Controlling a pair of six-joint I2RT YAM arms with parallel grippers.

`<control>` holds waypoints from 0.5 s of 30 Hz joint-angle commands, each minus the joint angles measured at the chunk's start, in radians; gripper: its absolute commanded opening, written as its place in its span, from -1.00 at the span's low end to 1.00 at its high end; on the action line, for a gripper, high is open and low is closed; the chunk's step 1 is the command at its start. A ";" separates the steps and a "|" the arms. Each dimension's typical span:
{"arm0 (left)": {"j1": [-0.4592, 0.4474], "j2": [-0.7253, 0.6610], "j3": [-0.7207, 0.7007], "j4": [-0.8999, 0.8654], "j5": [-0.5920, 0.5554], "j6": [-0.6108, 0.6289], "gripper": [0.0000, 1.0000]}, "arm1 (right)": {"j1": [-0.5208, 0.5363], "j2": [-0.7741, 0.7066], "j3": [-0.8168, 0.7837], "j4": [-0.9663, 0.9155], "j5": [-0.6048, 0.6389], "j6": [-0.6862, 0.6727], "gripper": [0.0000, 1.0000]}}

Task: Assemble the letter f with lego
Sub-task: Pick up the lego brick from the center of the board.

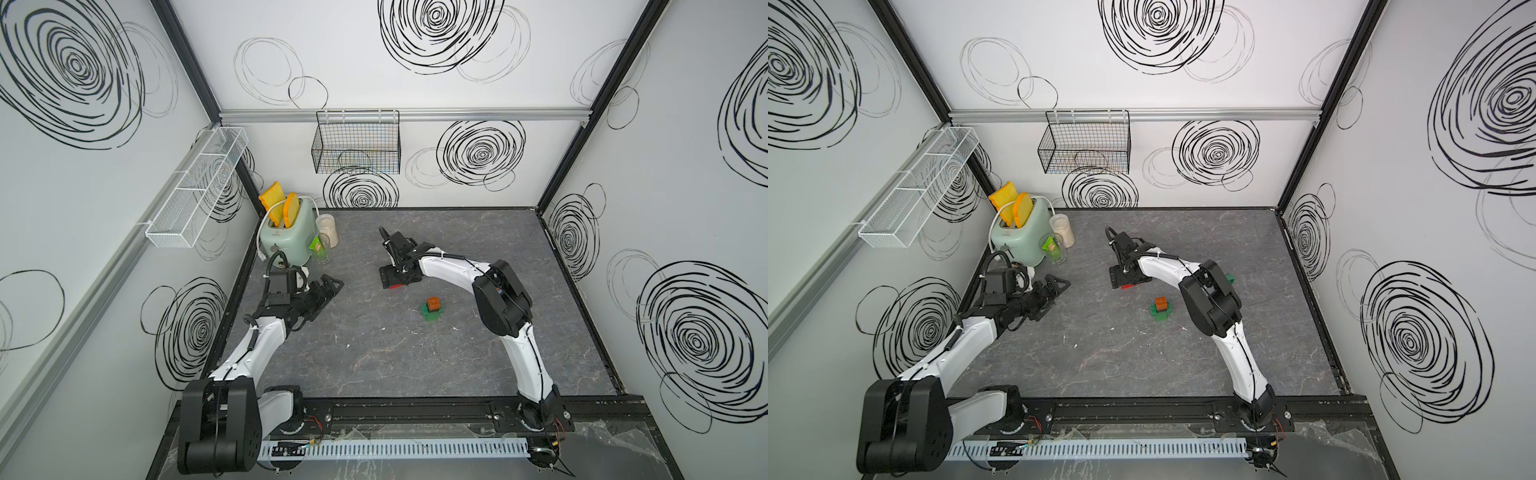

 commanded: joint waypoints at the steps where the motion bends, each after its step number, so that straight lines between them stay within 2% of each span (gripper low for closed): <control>1: 0.014 -0.018 -0.013 0.049 0.023 -0.003 0.96 | 0.008 0.023 0.022 -0.044 0.018 0.007 0.70; 6: 0.021 -0.019 -0.017 0.060 0.032 -0.010 0.96 | 0.010 0.035 0.029 -0.055 0.030 0.009 0.66; 15: 0.026 -0.020 -0.025 0.067 0.034 -0.013 0.96 | 0.019 0.040 0.049 -0.070 0.051 0.011 0.46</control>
